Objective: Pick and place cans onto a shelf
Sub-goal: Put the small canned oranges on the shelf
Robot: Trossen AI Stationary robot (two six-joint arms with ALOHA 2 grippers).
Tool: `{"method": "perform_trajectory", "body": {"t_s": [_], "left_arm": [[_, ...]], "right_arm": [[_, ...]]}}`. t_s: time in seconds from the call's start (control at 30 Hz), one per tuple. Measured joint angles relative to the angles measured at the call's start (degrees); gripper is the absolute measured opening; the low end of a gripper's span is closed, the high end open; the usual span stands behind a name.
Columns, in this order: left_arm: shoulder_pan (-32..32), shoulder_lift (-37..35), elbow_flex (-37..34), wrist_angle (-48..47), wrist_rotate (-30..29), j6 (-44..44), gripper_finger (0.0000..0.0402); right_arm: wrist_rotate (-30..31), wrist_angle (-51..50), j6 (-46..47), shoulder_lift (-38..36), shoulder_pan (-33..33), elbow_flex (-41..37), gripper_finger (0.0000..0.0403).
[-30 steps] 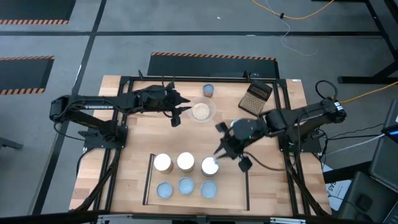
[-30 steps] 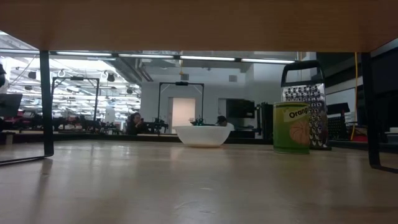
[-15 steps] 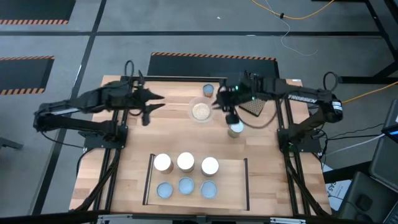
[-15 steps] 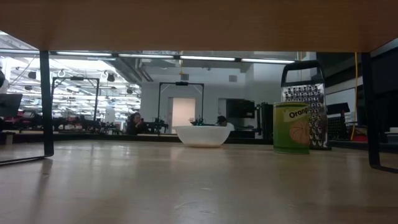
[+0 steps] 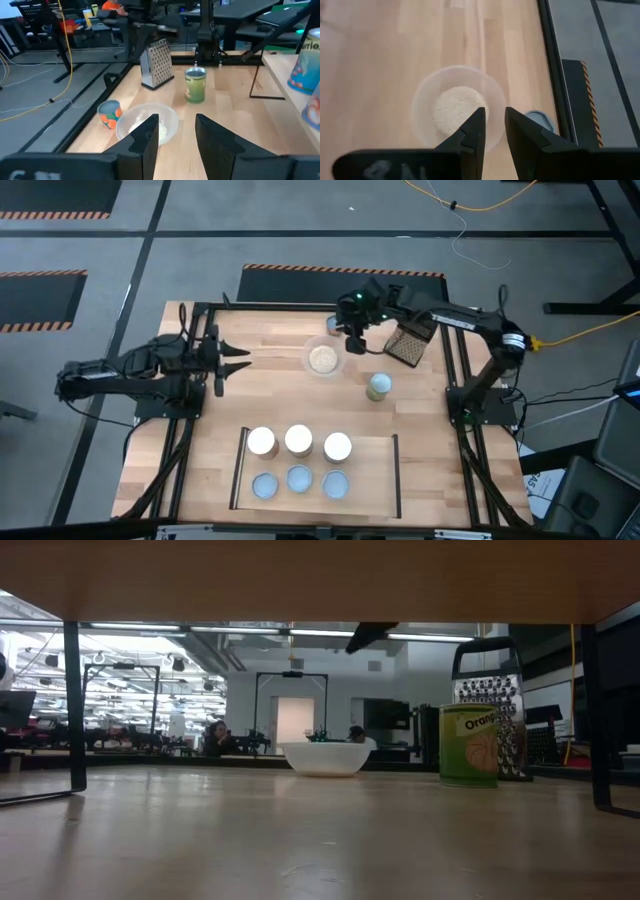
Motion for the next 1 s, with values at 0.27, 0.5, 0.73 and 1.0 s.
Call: {"method": "perform_trajectory", "body": {"t_s": [0.27, 0.5, 0.73, 1.0], "left_arm": [[0.0, -1.1, -3.3, 0.8, 0.0, -0.3, 0.0121], [0.0, -1.1, -3.3, 0.8, 0.0, -0.3, 0.0121], [0.0, -1.1, -3.3, 0.8, 0.0, -0.4, 0.0121], [0.0, -1.1, -3.3, 0.8, 0.0, -0.4, 0.0121]], "right_arm": [[3.9, 3.4, 0.5, 7.2, -2.5, 0.0, 0.0078], [8.6, 3.3, 0.5, 11.9, -2.7, 0.0, 0.0078], [9.5, 3.7, 0.4, 14.7, -2.8, 0.0, 0.0078], [12.5, 4.8, 0.3, 15.6, -3.9, -0.1, 0.0078]]}}
